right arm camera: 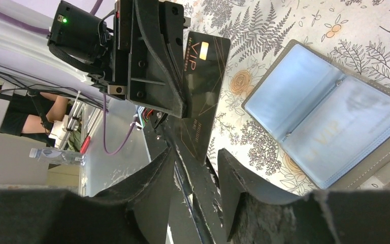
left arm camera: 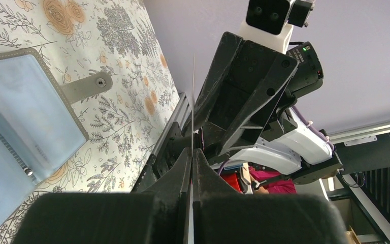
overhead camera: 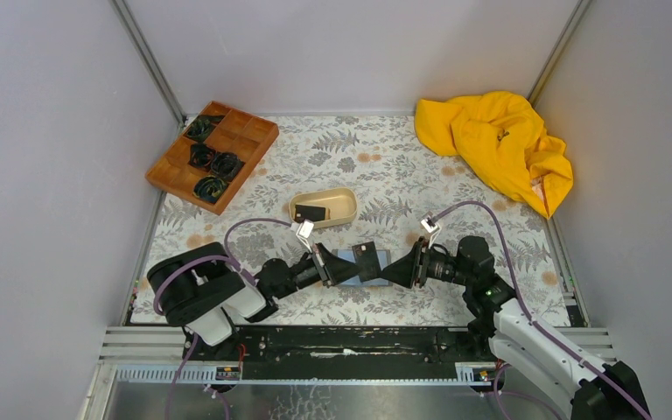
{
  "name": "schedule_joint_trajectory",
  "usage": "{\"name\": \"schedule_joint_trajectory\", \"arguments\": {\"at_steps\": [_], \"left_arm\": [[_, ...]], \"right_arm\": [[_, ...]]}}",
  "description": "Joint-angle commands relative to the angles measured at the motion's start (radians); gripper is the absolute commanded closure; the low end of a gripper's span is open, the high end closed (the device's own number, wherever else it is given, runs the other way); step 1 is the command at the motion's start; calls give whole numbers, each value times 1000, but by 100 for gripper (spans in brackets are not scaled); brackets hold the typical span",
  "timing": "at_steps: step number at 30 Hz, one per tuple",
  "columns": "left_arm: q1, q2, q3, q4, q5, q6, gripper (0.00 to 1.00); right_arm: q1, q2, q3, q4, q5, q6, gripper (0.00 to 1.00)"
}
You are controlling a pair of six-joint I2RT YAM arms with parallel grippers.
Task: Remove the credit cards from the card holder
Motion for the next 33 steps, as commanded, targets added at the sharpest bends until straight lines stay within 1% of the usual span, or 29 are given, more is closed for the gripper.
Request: {"name": "schedule_joint_trajectory", "arguments": {"at_steps": [1, 4, 6, 9, 12, 17, 18, 19, 20, 23, 24, 26, 28, 30, 33], "left_arm": [[-4, -16, 3, 49, 6, 6, 100], [-5, -9, 20, 46, 18, 3, 100], [-6, -3, 26, 46, 22, 2, 100], [-9, 9, 33, 46, 19, -1, 100], [-18, 30, 54, 48, 22, -5, 100], [-28, 67, 86, 50, 31, -12, 100], [-27, 73, 87, 52, 31, -13, 100], [-28, 76, 86, 52, 31, -14, 100], [-28, 75, 85, 54, 30, -12, 97], [-26, 58, 70, 55, 22, 0, 76], [-24, 49, 62, 54, 21, 9, 71], [-12, 23, 38, 60, 29, 35, 65], [-1, -22, 17, 59, 57, 88, 55], [17, -66, 13, 56, 135, 140, 49], [42, -115, 41, 23, 265, 198, 46]], "right_arm": [[6, 13, 25, 8, -8, -20, 55], [6, 33, 16, 52, -24, 0, 55], [6, 37, 12, 74, -33, 12, 57], [6, 37, 15, 79, -37, 15, 65], [6, 39, 15, 88, -46, 20, 70], [5, 29, 4, 95, -53, 27, 96], [5, 20, -1, 92, -52, 27, 99], [6, 13, -3, 84, -51, 26, 100], [5, 6, -2, 72, -50, 21, 100], [6, -15, 12, 6, -51, -5, 100], [5, -23, 21, -31, -51, -19, 100], [5, -39, 50, -115, -59, -58, 100], [6, -51, 69, -168, -90, -80, 100], [5, -53, 83, -207, -140, -97, 100], [6, -62, 72, -219, -208, -94, 100]]}}
